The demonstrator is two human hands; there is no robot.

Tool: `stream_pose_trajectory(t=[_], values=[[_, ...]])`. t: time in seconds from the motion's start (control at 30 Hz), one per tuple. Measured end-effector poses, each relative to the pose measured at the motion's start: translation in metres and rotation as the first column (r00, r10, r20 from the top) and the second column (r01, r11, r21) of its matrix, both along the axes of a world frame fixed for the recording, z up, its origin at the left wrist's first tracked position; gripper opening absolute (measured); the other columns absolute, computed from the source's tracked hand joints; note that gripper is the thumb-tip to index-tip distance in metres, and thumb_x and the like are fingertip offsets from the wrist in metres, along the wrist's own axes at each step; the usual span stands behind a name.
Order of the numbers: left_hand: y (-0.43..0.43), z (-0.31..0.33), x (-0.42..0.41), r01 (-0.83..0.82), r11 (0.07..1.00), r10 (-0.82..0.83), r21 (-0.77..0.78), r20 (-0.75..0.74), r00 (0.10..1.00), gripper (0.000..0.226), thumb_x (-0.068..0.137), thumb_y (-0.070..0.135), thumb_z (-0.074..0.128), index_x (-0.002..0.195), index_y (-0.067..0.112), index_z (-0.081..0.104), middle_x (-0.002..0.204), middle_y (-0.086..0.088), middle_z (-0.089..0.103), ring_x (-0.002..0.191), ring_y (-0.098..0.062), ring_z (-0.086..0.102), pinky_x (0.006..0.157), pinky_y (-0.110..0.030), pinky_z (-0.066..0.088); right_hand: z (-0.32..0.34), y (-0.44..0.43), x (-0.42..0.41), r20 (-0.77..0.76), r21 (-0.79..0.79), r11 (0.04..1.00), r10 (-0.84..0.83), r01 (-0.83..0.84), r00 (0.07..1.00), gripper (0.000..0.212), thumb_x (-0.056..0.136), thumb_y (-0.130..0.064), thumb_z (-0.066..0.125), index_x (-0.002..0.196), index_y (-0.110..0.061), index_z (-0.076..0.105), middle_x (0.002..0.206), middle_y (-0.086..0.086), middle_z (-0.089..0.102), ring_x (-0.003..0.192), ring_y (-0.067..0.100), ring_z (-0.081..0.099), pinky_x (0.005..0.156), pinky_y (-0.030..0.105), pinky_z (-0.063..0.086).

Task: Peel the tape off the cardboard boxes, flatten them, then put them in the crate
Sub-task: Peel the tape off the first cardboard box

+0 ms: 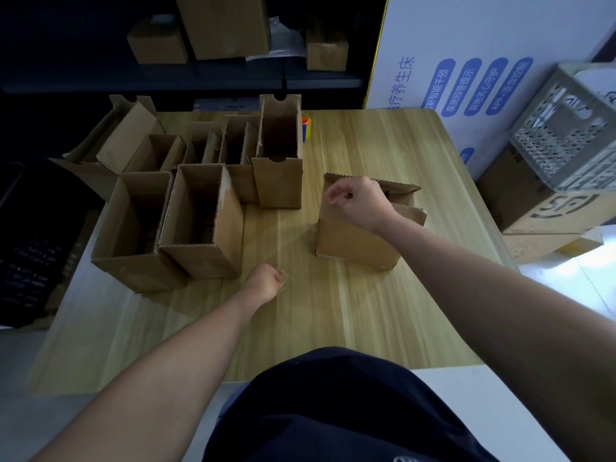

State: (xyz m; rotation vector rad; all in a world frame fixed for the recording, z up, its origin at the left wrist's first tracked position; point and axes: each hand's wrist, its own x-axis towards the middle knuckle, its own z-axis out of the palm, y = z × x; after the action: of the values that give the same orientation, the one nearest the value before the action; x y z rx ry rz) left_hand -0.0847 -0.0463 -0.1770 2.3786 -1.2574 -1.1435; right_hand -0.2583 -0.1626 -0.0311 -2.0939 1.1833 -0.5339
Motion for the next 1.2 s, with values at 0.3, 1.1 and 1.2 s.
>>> stream_pose_trajectory(t=[0.3,1.1,1.2], values=[[-0.002,-0.002,-0.004,0.018,1.0,-0.018,0.003,0.06,0.998,0.024,0.093,0.026,0.057,0.093,0.005,0.069,0.092,-0.009,0.067,0.086,-0.024,0.062,0.065,-0.025,0.042,0.0,0.006,0.0,-0.011,0.028,1.0,-0.008,0.009,1.0,0.028,0.087,0.001,0.047,0.089,-0.014,0.07,0.098,0.001,0.069,0.096,0.013,0.061,0.076,0.011,0.044],[-0.015,-0.006,-0.006,0.247,0.966,-0.258,0.075,0.281,0.924,0.049,0.089,0.054,0.05,0.118,0.016,0.063,0.132,-0.007,0.053,0.132,-0.028,0.035,0.11,-0.045,0.029,-0.005,0.004,0.007,-0.064,0.044,0.999,-0.01,0.013,0.998,0.026,0.088,0.0,0.049,0.094,-0.012,0.071,0.099,0.001,0.069,0.089,0.007,0.057,0.063,-0.004,0.035],[-0.018,-0.005,-0.011,0.241,0.969,-0.243,0.046,0.303,0.921,0.051,0.084,0.037,0.067,0.127,0.014,0.052,0.125,-0.01,0.058,0.125,-0.03,0.042,0.106,-0.043,0.035,-0.004,0.004,0.005,-0.07,0.047,0.999,-0.013,0.017,0.997,0.026,0.089,0.0,0.049,0.094,-0.014,0.071,0.099,0.001,0.068,0.09,0.007,0.057,0.064,-0.003,0.034]])
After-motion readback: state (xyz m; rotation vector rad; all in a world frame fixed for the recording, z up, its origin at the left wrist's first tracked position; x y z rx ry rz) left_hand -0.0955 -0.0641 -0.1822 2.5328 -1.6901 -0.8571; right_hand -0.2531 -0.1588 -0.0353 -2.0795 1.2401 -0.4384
